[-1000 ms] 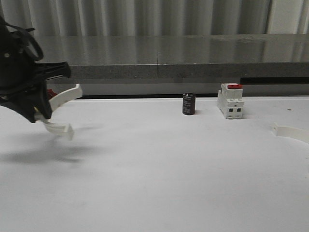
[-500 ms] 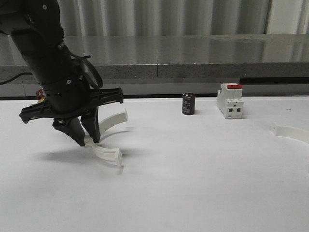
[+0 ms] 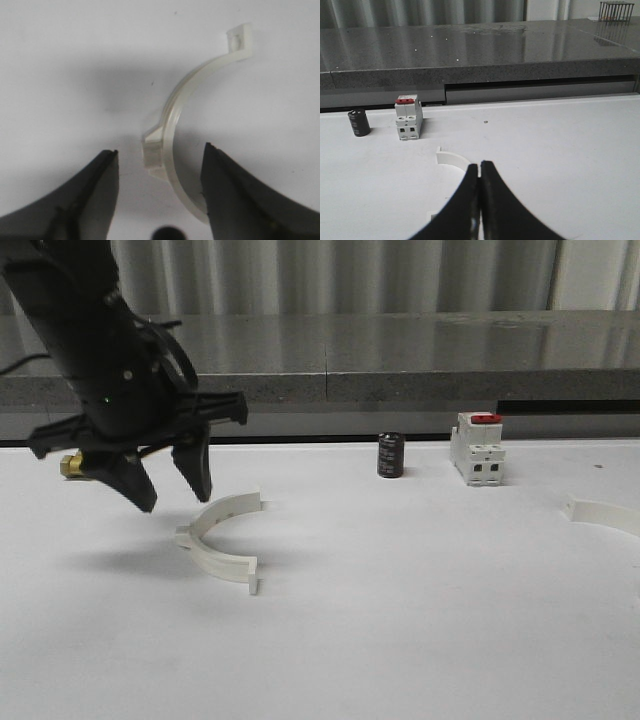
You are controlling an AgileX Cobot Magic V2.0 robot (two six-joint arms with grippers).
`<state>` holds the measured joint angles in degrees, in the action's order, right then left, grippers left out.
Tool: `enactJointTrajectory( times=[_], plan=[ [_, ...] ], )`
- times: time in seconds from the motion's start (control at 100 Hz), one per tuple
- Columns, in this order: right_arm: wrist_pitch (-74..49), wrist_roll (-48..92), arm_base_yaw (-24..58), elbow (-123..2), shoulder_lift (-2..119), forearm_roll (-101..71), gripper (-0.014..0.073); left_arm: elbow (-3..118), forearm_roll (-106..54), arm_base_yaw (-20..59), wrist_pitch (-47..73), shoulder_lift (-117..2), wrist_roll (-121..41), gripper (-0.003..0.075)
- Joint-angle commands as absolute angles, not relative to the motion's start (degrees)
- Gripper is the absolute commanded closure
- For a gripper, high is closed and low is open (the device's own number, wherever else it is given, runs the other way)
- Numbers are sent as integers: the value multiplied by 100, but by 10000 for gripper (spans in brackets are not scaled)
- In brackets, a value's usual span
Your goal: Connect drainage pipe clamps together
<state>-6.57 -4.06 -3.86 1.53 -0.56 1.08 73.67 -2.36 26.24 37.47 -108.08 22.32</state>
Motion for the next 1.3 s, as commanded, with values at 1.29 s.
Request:
enactJointTrajectory(
  times=[1.29],
  plan=[
    [-448, -373, -363, -339, -104, 104, 659, 3083, 289, 787, 3161, -2365, 550, 741]
  ],
)
